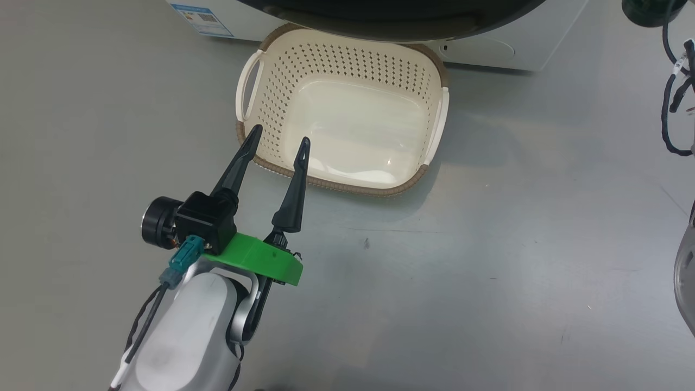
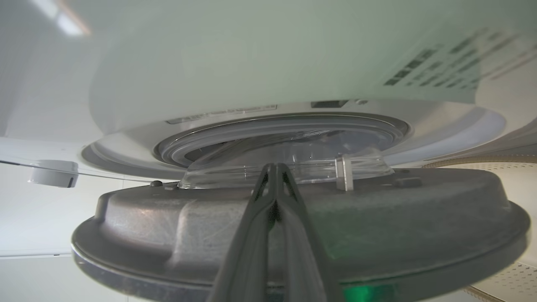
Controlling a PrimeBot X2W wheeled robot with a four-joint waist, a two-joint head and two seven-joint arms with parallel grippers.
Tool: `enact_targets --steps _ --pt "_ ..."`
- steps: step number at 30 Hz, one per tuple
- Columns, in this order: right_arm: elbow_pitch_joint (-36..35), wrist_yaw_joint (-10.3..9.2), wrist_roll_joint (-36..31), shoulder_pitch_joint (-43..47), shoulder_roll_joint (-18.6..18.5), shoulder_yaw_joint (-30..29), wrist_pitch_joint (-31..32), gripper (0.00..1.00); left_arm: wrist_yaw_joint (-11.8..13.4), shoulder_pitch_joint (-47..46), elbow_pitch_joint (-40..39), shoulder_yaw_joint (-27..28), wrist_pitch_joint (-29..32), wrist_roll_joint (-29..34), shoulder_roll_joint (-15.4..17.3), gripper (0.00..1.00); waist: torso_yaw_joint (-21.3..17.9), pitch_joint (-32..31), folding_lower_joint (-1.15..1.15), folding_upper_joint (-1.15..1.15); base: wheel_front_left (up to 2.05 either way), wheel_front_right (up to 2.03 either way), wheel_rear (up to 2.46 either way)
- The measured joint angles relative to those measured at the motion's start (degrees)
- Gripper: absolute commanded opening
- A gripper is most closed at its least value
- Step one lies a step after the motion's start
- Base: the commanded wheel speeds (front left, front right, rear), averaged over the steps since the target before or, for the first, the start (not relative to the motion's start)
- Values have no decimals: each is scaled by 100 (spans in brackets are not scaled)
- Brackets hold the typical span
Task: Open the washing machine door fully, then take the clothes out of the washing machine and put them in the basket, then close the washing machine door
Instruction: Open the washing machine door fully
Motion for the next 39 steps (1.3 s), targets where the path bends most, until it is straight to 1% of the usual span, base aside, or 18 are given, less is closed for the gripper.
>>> enact_targets --steps 10,18,28,39 --pt "136 204 62 330 46 76 234 0 0 1 114 47 0 87 0 100 -134 -181 0 0 0 0 0" --pt "240 305 114 678 140 167 404 0 1 22 224 63 0 87 0 100 -199 -412 0 0 0 0 0" --pt "283 402 211 1106 222 207 486 0 0 180 338 156 1 126 1 100 -215 -710 0 0 0 0 0" --pt "361 425 307 1700 359 358 568 0 1 552 503 269 1 129 2 100 -213 -1176 0 0 0 0 0"
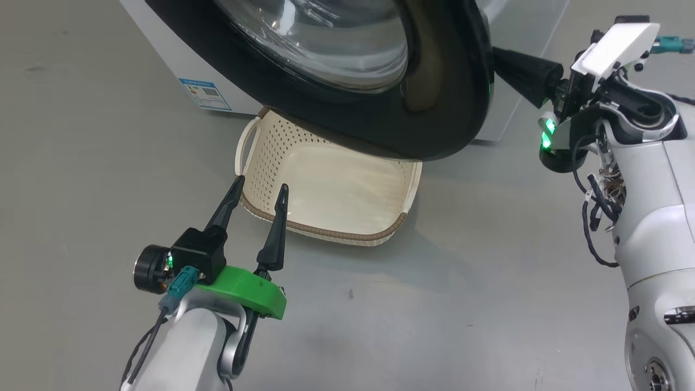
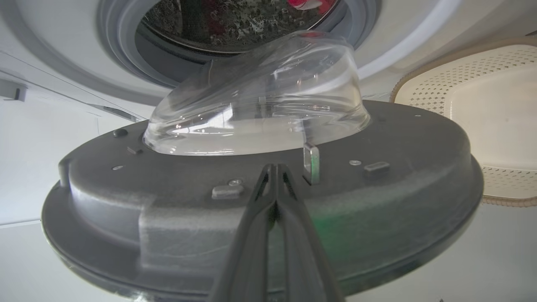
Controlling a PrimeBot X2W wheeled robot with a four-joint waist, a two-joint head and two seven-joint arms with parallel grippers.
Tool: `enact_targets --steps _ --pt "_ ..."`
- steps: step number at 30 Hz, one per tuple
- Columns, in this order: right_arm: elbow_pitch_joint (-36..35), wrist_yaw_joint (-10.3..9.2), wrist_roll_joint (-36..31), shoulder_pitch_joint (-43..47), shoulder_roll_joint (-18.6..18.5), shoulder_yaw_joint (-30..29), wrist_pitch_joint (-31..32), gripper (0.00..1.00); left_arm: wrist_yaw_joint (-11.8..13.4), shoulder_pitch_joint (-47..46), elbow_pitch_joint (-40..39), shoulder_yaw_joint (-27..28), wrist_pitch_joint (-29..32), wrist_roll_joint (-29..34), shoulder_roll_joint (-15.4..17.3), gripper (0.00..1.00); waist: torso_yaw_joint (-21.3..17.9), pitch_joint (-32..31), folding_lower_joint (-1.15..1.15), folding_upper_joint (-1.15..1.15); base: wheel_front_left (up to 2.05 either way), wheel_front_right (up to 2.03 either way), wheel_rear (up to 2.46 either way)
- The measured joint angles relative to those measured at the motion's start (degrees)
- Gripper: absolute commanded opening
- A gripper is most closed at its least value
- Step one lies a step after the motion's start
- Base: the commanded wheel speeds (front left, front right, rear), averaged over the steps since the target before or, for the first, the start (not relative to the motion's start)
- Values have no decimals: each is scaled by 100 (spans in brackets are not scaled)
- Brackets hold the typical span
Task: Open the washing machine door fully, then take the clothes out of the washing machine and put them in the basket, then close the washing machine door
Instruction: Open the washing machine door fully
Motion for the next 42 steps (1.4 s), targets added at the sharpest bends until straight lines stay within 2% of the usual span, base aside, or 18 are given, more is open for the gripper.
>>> enact_targets --steps 10,18,24,42 --pt "18 30 68 591 109 237 59 0 11 333 145 96 0 49 4 100 -36 -430 0 0 0 0 0" --pt "-309 30 247 1011 123 408 41 0 52 553 194 144 0 53 10 100 -14 -774 0 0 0 0 0" --pt "-587 30 682 1333 111 749 34 0 51 623 207 148 0 100 15 100 63 -940 0 0 0 0 0" --pt "-1457 30 1407 2008 127 1794 -342 0 49 788 209 170 0 105 23 100 473 -1167 0 0 0 0 0"
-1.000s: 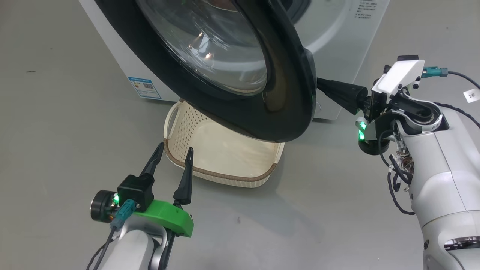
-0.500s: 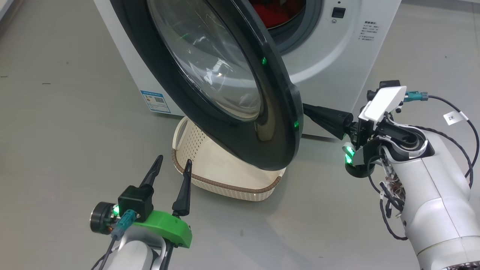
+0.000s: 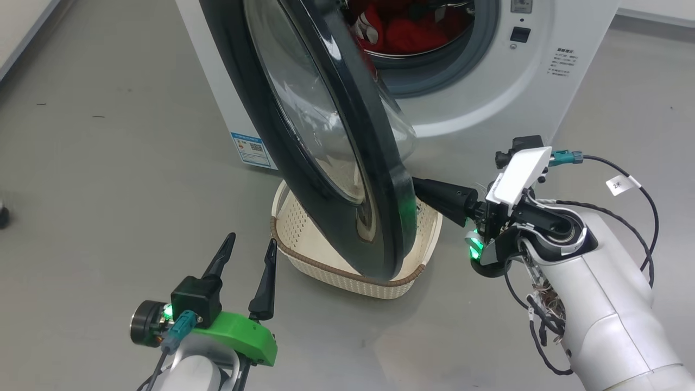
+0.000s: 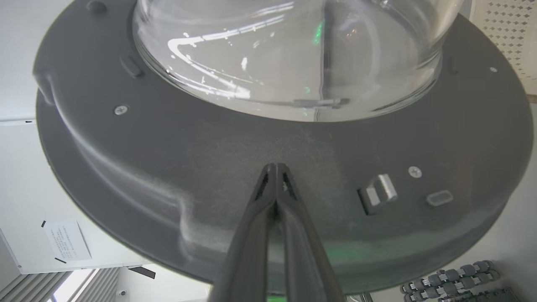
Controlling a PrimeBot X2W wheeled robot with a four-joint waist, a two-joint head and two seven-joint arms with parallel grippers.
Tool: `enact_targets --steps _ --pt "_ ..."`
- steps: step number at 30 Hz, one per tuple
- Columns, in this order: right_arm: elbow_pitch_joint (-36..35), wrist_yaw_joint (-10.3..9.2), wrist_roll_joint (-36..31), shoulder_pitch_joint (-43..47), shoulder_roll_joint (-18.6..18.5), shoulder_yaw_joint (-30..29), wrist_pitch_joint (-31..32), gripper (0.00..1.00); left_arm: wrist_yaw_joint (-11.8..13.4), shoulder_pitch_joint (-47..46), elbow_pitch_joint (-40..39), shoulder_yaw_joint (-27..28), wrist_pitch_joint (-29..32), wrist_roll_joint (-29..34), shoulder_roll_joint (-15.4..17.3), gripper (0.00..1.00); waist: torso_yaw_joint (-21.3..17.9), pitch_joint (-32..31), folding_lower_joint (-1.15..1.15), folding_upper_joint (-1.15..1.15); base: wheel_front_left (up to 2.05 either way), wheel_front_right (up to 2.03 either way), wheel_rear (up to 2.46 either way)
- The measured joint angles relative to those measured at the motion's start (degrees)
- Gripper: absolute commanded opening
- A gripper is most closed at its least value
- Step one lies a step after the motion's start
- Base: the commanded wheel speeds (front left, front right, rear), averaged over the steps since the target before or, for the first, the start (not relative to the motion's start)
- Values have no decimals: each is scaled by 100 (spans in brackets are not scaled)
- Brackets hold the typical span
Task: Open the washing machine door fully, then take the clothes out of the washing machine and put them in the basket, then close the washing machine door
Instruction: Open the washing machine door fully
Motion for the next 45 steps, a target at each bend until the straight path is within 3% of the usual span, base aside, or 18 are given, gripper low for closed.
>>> enact_targets --steps 29,45 --pt "-787 0 421 409 -18 1376 -838 0 10 99 -11 130 0 -20 1 100 855 -55 0 0 0 0 0" --pt "-937 0 650 409 -11 1807 -1191 0 55 177 -35 226 0 -66 3 100 972 -54 0 0 0 0 0"
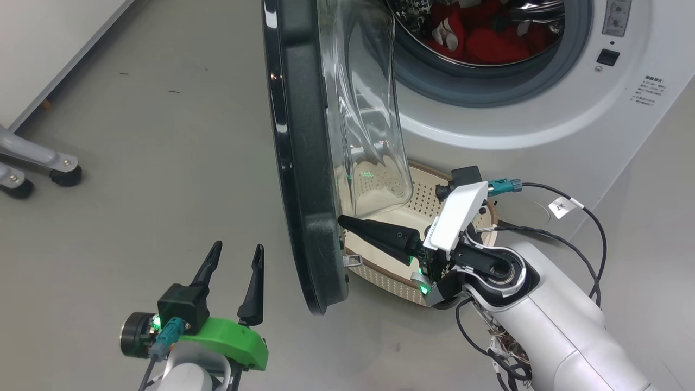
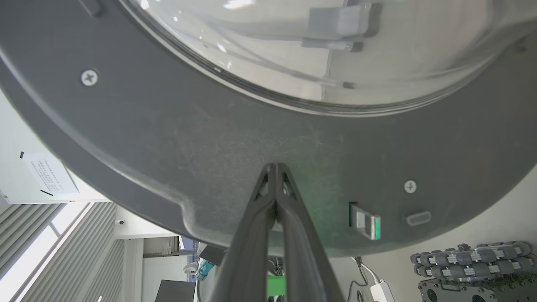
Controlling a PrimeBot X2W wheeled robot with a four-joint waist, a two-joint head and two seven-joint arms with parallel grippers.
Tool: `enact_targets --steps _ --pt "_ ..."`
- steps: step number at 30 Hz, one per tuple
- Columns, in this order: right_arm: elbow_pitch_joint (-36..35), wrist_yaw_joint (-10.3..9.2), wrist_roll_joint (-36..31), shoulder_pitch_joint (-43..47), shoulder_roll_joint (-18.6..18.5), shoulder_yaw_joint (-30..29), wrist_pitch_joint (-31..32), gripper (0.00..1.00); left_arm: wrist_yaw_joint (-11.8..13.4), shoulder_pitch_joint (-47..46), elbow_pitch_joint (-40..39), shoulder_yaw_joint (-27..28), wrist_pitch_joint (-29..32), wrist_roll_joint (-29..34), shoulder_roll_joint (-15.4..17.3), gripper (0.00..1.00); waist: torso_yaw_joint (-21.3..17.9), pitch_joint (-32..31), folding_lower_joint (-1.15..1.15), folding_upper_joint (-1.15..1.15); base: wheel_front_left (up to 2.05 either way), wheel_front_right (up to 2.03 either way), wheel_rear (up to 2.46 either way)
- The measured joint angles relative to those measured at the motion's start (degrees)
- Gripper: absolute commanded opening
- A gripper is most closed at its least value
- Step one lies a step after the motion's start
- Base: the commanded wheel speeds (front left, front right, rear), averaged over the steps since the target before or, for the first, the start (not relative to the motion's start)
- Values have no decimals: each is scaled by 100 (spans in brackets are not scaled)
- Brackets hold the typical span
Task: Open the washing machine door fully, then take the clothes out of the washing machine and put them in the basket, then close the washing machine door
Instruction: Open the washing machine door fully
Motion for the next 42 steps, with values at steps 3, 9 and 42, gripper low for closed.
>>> enact_targets --steps 3,9,42 --pt "-43 0 11 15 4 -33 -102 0 2 4 -9 18 0 0 0 100 -7 7 0 0 0 0 0" --pt "-191 0 113 141 15 -265 -344 0 5 15 -32 64 0 0 -1 100 -42 12 0 0 0 0 0" --pt "-1440 0 -2741 1748 -866 -1786 -3330 100 57 81 -62 143 0 -48 2 100 -426 46 0 0 0 0 0"
